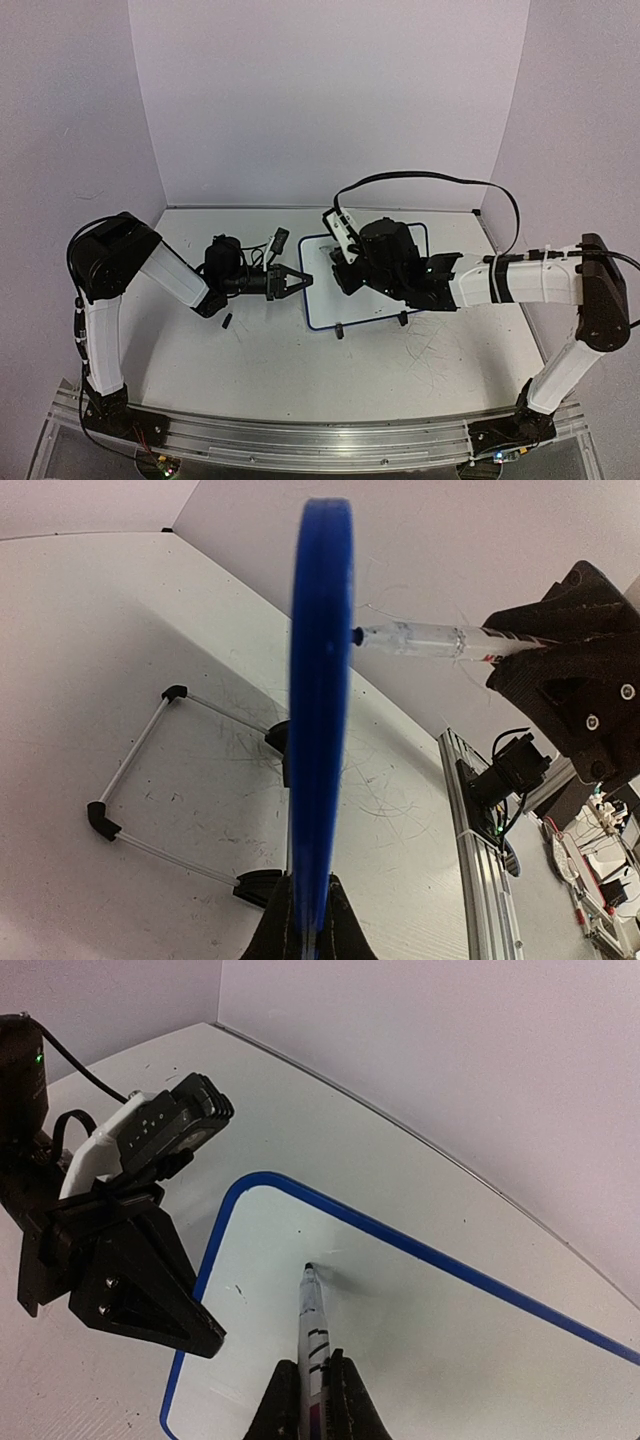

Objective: Write a sentence on the whiteboard

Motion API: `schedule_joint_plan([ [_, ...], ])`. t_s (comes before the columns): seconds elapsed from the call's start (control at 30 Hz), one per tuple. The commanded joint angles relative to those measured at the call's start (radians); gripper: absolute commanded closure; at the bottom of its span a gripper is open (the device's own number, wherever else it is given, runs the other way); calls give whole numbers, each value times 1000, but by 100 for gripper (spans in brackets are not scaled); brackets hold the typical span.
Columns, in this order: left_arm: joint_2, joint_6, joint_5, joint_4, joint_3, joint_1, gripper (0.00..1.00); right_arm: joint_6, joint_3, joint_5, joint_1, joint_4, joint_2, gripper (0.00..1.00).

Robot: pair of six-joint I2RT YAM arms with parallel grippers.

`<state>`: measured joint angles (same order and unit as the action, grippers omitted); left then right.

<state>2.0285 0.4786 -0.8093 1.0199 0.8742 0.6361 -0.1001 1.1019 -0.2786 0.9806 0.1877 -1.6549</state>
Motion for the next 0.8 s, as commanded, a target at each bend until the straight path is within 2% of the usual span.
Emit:
schedule_joint_plan([
  [0.0,-34,-15,-9,-18,-2,14,100,16,47,-30,3,38,-22,100],
  [0.77,-40,-24,-7,-24,-6,13,100,26,73,13,3,39,-61,100],
])
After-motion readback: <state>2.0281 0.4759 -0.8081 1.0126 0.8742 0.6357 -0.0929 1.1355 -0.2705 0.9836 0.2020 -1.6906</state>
